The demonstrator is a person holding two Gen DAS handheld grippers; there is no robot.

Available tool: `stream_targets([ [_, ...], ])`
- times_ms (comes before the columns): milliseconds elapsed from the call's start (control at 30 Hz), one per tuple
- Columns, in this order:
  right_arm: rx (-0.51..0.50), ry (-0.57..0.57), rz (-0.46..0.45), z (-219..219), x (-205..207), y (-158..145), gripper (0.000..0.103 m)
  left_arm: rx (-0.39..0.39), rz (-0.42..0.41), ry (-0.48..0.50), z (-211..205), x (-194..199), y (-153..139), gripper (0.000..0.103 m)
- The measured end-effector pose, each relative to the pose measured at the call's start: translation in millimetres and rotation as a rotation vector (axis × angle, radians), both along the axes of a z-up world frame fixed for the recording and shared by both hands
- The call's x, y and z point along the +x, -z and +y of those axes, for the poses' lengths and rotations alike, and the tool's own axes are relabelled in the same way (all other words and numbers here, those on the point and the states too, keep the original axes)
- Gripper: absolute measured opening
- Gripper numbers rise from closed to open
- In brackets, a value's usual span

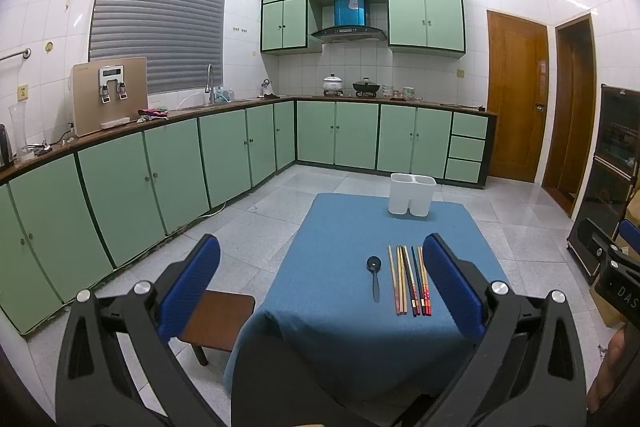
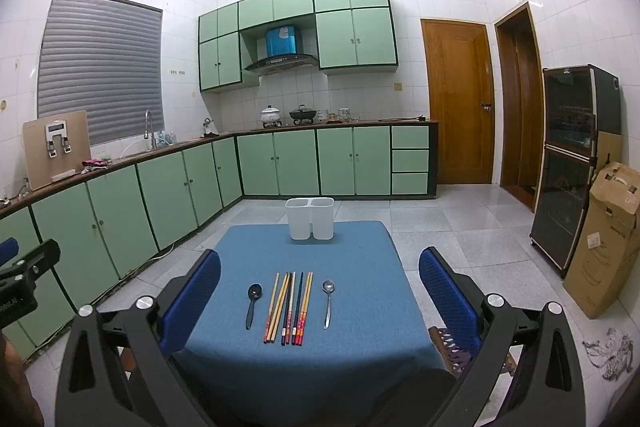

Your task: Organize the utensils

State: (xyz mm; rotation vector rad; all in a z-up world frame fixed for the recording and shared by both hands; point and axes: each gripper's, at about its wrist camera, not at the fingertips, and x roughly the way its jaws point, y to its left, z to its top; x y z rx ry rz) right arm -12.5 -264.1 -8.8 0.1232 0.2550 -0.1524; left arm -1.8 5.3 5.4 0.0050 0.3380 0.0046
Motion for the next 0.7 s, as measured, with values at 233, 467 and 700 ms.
stream_targets([
  [233, 0.0, 0.001, 0.002, -0.9, 1.1, 0.0, 0.097, 0.002, 0.002, 0.0, -0.7, -0.7, -3.1, 0.098],
  [467, 0.001, 0.002, 0.001, -0.9, 1.5, 0.3, 0.097, 0.001, 0.002, 0.001, -2.2, -1.4, -6.9, 0.098],
  [700, 0.0, 0.002, 0.0, -1.1, 0.9, 0.1, 0.097, 0.002, 0.003, 0.002, -2.1, -1.4, -7.6, 0.098],
])
